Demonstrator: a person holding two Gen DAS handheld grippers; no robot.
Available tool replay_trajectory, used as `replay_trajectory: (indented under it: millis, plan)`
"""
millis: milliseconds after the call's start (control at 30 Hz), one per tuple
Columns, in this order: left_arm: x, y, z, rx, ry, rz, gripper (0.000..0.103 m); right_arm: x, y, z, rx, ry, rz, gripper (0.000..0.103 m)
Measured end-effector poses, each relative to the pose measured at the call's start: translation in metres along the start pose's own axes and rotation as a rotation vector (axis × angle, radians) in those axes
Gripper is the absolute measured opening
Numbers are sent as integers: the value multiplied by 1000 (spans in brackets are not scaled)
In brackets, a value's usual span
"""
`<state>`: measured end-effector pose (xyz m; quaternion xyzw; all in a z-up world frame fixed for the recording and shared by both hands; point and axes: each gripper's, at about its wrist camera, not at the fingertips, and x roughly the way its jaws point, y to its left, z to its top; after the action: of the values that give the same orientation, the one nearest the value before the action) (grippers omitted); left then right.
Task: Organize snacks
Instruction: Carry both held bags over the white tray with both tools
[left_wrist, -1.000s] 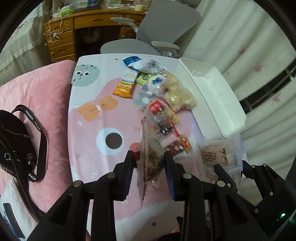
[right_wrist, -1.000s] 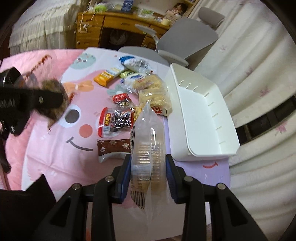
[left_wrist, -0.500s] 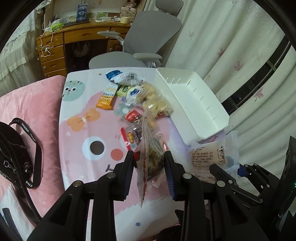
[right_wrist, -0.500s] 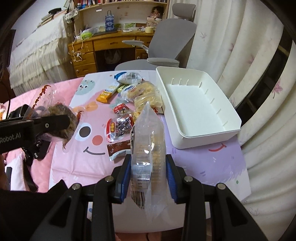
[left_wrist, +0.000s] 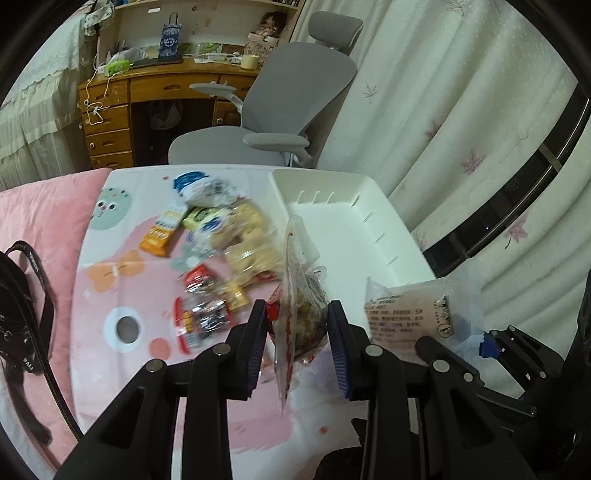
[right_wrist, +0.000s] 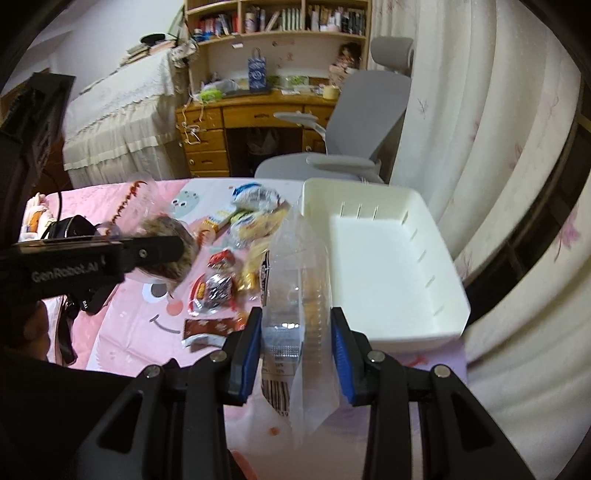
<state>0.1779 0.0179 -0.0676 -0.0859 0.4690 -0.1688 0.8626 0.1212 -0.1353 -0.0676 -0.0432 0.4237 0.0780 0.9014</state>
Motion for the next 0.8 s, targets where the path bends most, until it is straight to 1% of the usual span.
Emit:
replay_trajectory:
  millis: [133,267,433,600,800]
  plan:
    - [13,-31,8,-17,-16,13,31,1,-29,5,-35,3,51,35]
    - [31,-58,14,-39,-16,21,31,4,-58,13,-67,1,94,35]
    - [58,-90,20,-63,-12,6,31,13,-101,27,-82,12,114,35]
    - [82,-114,23,-66,-2,-6,31,25,-133,38,-96,25,128,35]
    - [97,-130,26,-79,-12,-11,31,36,-152,43,-97,28,134,35]
